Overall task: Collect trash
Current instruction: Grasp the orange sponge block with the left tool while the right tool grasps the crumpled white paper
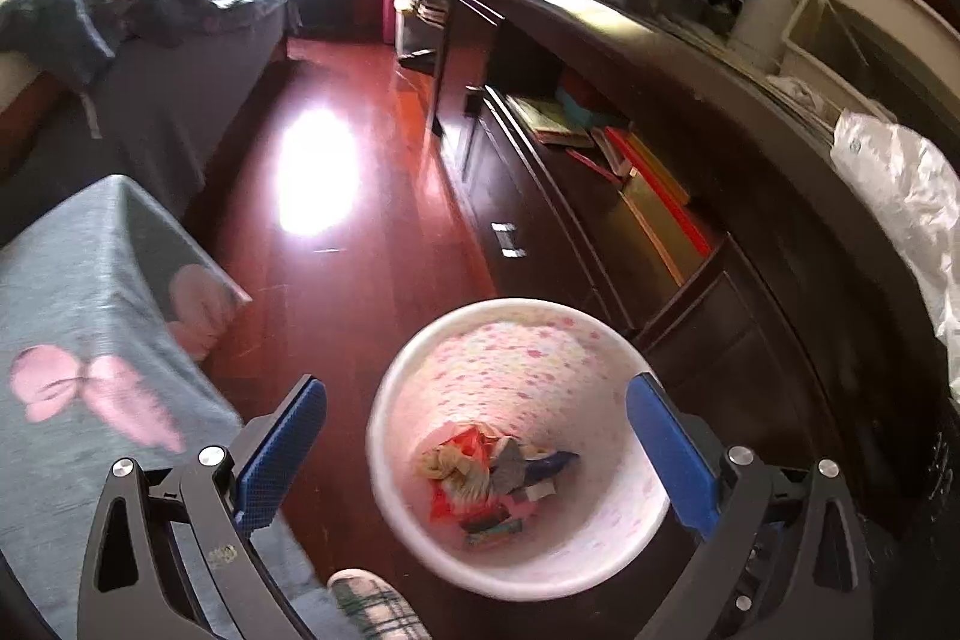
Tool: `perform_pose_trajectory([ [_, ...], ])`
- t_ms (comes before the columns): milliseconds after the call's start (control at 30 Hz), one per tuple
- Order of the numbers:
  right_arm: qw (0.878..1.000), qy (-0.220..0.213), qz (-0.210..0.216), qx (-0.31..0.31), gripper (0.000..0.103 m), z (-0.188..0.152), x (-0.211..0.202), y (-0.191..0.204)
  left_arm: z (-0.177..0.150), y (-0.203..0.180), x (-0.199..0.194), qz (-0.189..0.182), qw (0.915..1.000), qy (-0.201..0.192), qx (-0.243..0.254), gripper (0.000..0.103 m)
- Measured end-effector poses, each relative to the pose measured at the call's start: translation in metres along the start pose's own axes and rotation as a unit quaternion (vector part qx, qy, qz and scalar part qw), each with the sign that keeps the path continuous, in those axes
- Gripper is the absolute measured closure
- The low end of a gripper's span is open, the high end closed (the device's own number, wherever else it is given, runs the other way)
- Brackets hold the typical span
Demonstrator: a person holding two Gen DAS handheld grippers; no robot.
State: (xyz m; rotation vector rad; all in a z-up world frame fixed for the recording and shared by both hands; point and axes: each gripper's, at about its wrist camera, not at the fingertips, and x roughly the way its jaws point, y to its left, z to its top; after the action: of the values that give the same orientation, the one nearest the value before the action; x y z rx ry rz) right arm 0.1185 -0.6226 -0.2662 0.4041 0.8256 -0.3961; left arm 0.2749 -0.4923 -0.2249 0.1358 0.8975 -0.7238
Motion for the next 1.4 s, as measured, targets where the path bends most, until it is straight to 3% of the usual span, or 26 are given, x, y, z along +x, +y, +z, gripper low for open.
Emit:
perform_pose_trajectory([
  [67,1.000,-0.005,0.006,-0.008,0.041,0.001,-0.006,0.011,-0.002,0.010,-0.016,0.012,0.9999,-0.009,-0.007,0.004],
  [267,0.999,-0.015,0.035,-0.028,0.015,0.000,-0.023,0.056,-0.012,0.049,-0.068,0.058,0.9973,-0.037,-0.026,0.004],
  [433,0.996,-0.009,0.071,-0.044,0.004,-0.005,-0.036,0.100,-0.029,0.089,-0.112,0.099,0.9921,-0.056,-0.053,0.004],
  [733,0.984,-0.001,0.131,-0.123,0.003,-0.023,-0.057,0.198,-0.075,0.181,-0.179,0.198,0.9703,-0.067,-0.122,0.004],
  [1067,0.969,0.008,0.159,-0.187,0.003,-0.045,-0.067,0.279,-0.116,0.288,-0.210,0.270,0.9318,-0.071,-0.232,0.004],
  [1233,0.965,0.018,0.160,-0.209,0.003,-0.055,-0.064,0.301,-0.112,0.312,-0.199,0.273,0.9281,-0.078,-0.241,0.006],
  [1267,0.964,0.019,0.159,-0.210,0.003,-0.056,-0.063,0.303,-0.109,0.314,-0.195,0.272,0.9286,-0.075,-0.242,0.010],
  [1333,0.964,0.022,0.157,-0.211,0.003,-0.056,-0.059,0.304,-0.103,0.317,-0.187,0.265,0.9301,-0.073,-0.243,0.025],
  [1400,0.964,0.027,0.157,-0.211,0.003,-0.056,-0.055,0.305,-0.100,0.321,-0.176,0.269,0.9299,-0.059,-0.244,0.028],
])
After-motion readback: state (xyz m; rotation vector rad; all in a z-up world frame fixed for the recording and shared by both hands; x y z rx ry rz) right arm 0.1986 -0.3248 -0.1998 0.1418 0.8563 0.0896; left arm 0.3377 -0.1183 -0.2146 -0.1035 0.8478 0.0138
